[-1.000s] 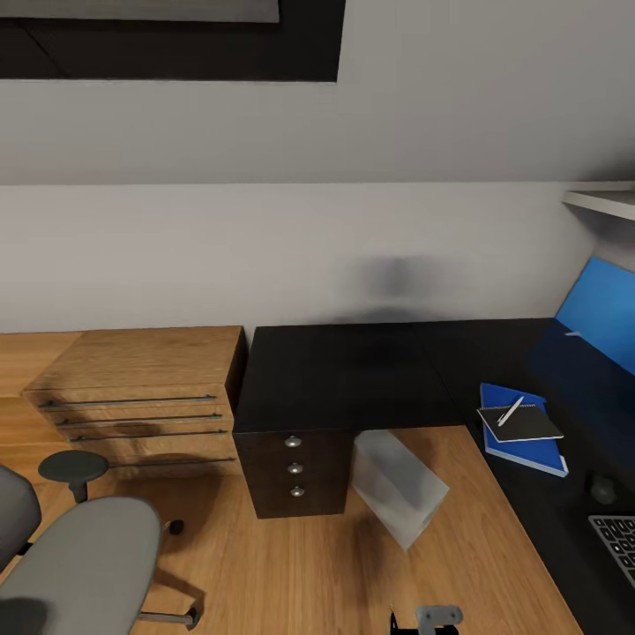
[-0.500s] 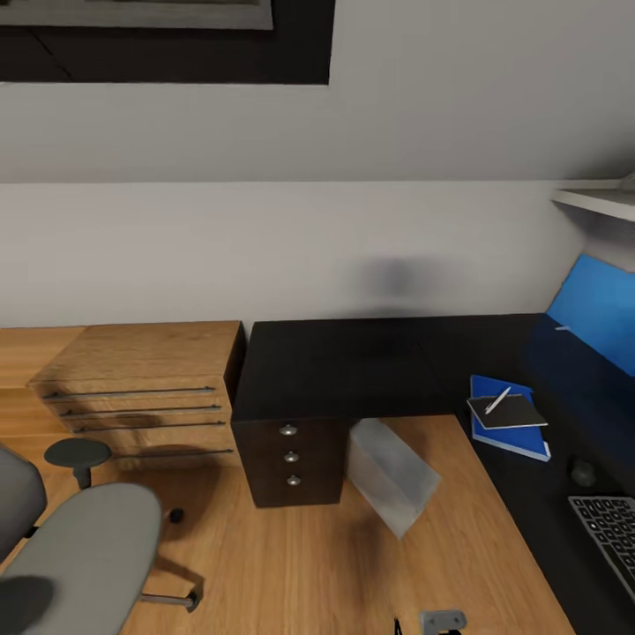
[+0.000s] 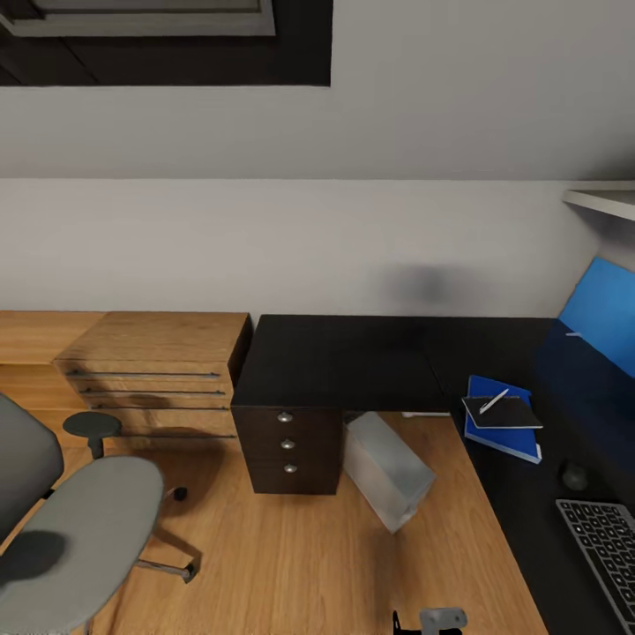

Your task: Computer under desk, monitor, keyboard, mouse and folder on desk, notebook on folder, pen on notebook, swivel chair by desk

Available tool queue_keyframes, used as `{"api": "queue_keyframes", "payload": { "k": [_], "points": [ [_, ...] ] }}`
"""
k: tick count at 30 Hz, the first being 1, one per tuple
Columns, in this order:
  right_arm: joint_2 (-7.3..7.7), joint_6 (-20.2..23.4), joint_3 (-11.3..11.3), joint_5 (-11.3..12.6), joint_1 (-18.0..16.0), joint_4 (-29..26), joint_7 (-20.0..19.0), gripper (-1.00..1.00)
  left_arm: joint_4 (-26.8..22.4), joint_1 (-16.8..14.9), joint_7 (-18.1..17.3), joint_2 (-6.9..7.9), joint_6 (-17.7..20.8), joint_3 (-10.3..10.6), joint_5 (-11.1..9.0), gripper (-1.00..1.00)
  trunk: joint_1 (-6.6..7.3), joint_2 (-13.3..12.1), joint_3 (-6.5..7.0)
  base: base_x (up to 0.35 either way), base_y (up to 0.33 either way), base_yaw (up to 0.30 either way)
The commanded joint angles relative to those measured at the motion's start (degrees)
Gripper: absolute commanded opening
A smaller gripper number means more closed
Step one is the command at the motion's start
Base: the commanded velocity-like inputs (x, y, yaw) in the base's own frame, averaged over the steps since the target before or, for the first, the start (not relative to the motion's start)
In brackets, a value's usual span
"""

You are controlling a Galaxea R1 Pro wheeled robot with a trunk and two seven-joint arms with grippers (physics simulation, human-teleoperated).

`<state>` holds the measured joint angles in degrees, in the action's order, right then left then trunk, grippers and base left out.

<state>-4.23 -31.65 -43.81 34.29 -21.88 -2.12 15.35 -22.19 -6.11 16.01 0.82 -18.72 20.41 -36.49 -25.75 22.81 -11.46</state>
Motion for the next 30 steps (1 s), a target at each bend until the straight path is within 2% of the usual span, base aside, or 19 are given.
{"api": "queue_keyframes", "payload": {
  "k": [1,13,18,22,25,27,30],
  "points": [
    [-0.02,-0.1,-0.5,0.2,0.0,0.0,0.4,1.00,-0.1,0.0,0.4,0.06,-0.2,0.3,-0.3,1.00,-0.03,0.1,-0.11,-0.005,-0.011,0.012],
    [-0.07,-0.5,-0.5,0.2,0.0,0.1,0.4,1.00,-0.1,0.0,0.5,0.14,-0.2,0.1,-0.3,1.00,-0.03,0.1,-0.11,-0.001,-0.003,0.195],
    [-0.25,-3.3,-0.6,-0.1,0.3,0.1,0.4,1.00,0.1,0.0,0.5,0.27,-0.2,0.1,-0.4,1.00,-0.03,0.1,-0.11,0.000,0.000,0.274],
    [-2.22,-8.8,-0.5,-0.4,1.2,1.0,0.7,1.00,1.1,0.0,0.4,0.52,-0.2,0.2,-0.4,1.00,-0.03,0.1,-0.11,0.000,0.000,0.280],
    [-2.66,-12.1,-0.5,-0.4,1.4,2.0,0.8,1.00,1.4,0.0,0.3,0.56,-0.2,0.2,-0.4,1.00,-0.03,0.1,-0.11,0.000,0.000,0.281],
    [-2.90,-17.3,-0.4,-0.4,1.7,2.8,0.8,1.00,1.6,0.0,0.2,0.61,-0.2,0.2,-0.3,1.00,-0.03,0.1,-0.11,0.000,0.000,0.282],
    [-2.82,-22.5,-0.4,-0.4,2.6,3.2,0.8,1.00,1.6,0.0,0.1,0.60,-0.2,0.4,-0.3,1.00,-0.03,0.1,-0.11,0.000,0.000,0.282]
  ]
}}
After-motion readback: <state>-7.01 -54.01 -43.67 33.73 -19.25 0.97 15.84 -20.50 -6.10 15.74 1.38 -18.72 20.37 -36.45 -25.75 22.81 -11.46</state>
